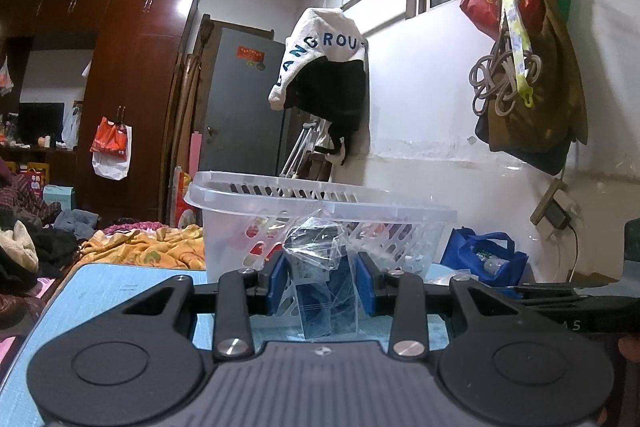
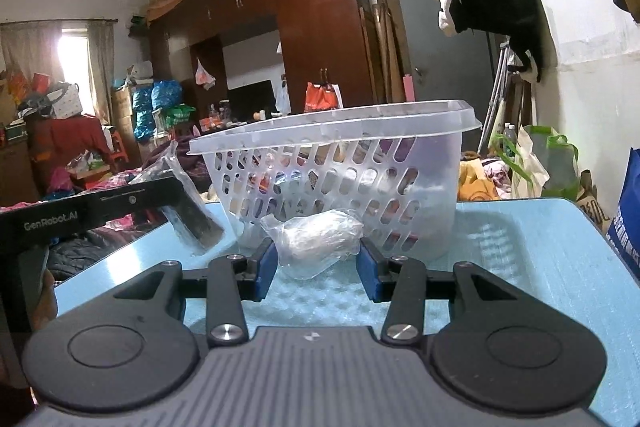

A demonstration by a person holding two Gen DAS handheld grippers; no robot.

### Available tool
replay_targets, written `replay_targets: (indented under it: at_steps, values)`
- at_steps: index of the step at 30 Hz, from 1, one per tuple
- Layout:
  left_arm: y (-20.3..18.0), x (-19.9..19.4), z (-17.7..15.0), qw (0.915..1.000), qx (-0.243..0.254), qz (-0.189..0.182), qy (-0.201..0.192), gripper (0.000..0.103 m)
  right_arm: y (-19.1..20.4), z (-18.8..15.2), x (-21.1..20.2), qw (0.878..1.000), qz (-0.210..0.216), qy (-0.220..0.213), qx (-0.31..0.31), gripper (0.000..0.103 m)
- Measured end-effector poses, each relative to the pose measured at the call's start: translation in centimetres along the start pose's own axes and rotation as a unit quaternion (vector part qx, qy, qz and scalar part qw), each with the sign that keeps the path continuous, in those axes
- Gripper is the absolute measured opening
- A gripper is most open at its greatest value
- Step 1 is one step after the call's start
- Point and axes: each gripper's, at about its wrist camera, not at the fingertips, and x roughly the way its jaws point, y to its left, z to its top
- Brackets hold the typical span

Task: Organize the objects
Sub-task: 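Lift both held items over the white basket and release them inside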

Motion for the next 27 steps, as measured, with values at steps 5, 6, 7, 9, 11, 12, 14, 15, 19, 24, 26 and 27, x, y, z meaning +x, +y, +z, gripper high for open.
replay_targets:
  at_steps: [5, 6, 7, 9, 11, 12, 14, 15, 19, 24, 26, 27]
  values:
    - [0.2, -1.0, 1.0, 0.9992, -0.021, -0.025, -0.023, 0.041, -0.5, 0.6, -0.9, 1.0, 0.02, -0.016, 0.018, 0.047]
    - [0.1, -1.1, 1.8, 0.9989, -0.019, -0.029, -0.031, 0.041, -0.6, 1.1, -1.4, 0.999, 0.028, -0.022, 0.022, 0.047]
    - [0.1, -0.9, 2.8, 0.9987, -0.02, -0.031, -0.035, 0.041, -0.4, 1.9, -1.9, 0.999, 0.028, -0.032, 0.017, 0.047]
    - [0.4, 0.2, 5.3, 0.998, -0.035, -0.041, -0.033, 0.041, 0.1, 4.2, -2.6, 0.999, 0.018, -0.05, -0.001, 0.047]
    - [0.9, 2.4, 8.4, 0.9977, -0.056, -0.031, -0.025, 0.041, 0.1, 7.5, -2.1, 0.998, 0.026, -0.052, -0.004, 0.047]
    - [1.1, 3.5, 9.4, 0.9976, -0.061, -0.025, -0.023, 0.041, 0.1, 9.4, -1.3, 0.998, 0.024, -0.052, -0.012, 0.048]
    - [1.5, 6.4, 11.5, 0.9972, -0.071, -0.023, 0.004, 0.041, 0.4, 12.3, 1.0, 0.998, -0.007, -0.042, -0.038, 0.047]
    - [1.7, 7.9, 12.1, 0.9967, -0.077, -0.02, 0.013, 0.041, 0.4, 13.3, 2.3, 0.998, -0.024, -0.035, -0.048, 0.047]
    - [2.3, 12.9, 11.9, 0.9942, -0.075, 0.011, 0.076, 0.078, 0.1, 14.3, 6.9, 0.997, -0.034, 0.004, -0.076, 0.087]
    - [3.6, 12.0, 10.6, 0.9928, -0.083, 0.029, 0.081, 0.078, 0.1, 12.9, 8.2, 0.993, -0.06, 0.031, -0.093, 0.103]
    - [3.2, 10.4, 10.6, 0.9944, -0.074, 0.03, 0.069, 0.083, 0.0, 12.6, 7.0, 0.995, -0.042, 0.022, -0.09, 0.103]
    - [2.9, 9.7, 10.7, 0.995, -0.065, 0.031, 0.069, 0.09, 0.0, 12.6, 6.5, 0.995, -0.039, 0.019, -0.089, 0.103]
